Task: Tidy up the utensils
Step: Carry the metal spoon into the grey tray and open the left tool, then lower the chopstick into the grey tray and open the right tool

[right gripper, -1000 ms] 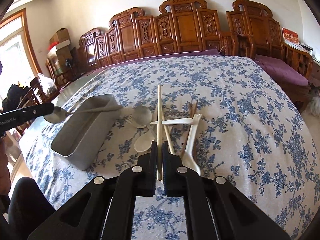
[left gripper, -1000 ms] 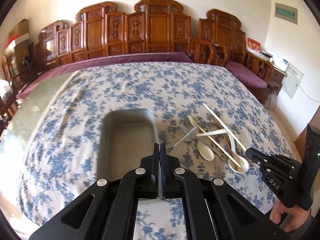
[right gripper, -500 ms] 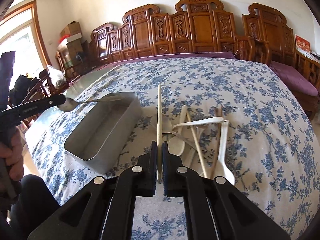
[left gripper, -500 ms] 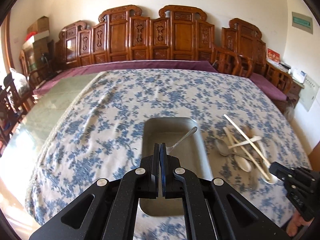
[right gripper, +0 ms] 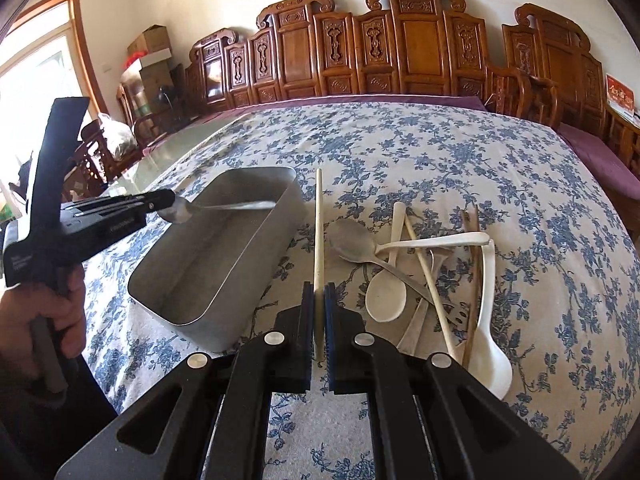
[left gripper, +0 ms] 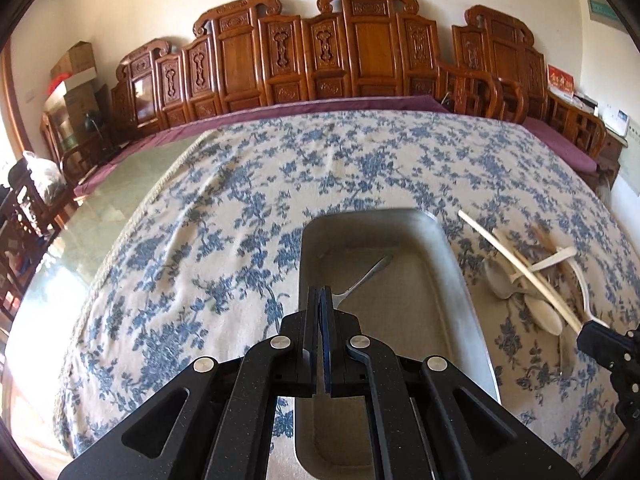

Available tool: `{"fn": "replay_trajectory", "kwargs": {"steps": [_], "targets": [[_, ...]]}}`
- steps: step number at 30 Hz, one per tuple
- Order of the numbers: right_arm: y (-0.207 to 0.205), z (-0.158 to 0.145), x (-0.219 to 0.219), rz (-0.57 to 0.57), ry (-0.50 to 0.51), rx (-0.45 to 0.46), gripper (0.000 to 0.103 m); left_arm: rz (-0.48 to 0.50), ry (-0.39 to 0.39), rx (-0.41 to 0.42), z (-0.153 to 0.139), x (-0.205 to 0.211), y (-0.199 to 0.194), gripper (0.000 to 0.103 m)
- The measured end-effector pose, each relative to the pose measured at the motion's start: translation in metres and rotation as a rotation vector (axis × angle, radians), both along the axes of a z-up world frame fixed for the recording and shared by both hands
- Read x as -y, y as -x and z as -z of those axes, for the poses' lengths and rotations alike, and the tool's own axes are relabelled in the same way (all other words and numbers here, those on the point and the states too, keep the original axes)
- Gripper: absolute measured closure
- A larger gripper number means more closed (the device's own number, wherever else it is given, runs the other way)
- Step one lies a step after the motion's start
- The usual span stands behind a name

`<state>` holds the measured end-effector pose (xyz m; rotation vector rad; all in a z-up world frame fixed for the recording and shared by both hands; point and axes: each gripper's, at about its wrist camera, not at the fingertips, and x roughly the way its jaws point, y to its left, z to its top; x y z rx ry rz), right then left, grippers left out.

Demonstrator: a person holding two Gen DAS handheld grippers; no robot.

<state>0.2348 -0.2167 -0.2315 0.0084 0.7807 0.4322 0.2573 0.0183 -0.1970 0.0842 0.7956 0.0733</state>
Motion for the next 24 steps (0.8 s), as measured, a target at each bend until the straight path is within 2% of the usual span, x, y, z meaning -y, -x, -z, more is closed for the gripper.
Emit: {"fn": "replay_trajectory", "kwargs": {"steps": [11,18,24], "targets": [[-0.003,-0.002,-0.013,-0.004,0.028,-0.009,0.097,0.063,0.051,-0.107,0.025,0.008,-0.007,0.102],[-0.001,-0.018,-0.02,-0.014,0.032,0.009,0.097,0.066,0.12,-0.092,0.013,-0.004,-0.001,0.102],[-0.002,-0.027,-0.039,-0.045,0.024,0.007,0.097,0.076,0.145,-0.078,0.003,-0.019,0.005,0.102]]}}
